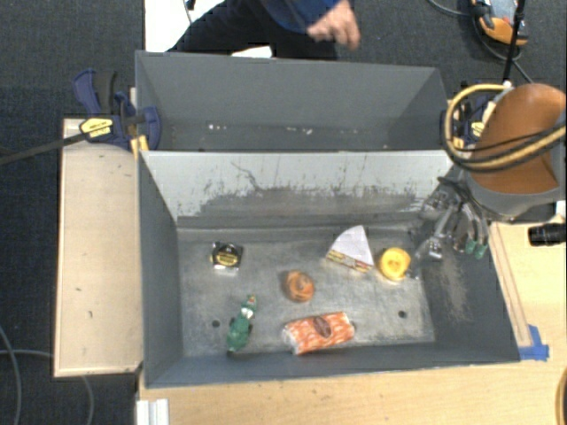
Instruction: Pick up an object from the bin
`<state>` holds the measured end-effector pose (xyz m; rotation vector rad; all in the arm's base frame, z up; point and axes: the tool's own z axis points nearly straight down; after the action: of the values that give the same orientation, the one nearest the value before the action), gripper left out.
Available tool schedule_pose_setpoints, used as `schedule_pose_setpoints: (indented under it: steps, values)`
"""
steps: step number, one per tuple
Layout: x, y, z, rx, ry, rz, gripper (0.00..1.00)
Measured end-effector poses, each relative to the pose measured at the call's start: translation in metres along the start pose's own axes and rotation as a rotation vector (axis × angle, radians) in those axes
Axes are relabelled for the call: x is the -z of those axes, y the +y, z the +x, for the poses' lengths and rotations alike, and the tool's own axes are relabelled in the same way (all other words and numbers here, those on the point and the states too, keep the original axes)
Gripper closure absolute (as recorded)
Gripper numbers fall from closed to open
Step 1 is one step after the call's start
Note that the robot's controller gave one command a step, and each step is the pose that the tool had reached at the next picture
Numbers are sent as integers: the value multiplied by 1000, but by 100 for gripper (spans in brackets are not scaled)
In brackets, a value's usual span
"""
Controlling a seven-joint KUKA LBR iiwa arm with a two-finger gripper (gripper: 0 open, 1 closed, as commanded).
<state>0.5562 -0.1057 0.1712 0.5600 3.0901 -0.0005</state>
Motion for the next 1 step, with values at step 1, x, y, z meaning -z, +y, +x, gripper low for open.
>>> schedule_pose_setpoints:
  steps: [1]
  values:
    - [-54,-4,10,-16,-7,-1,0]
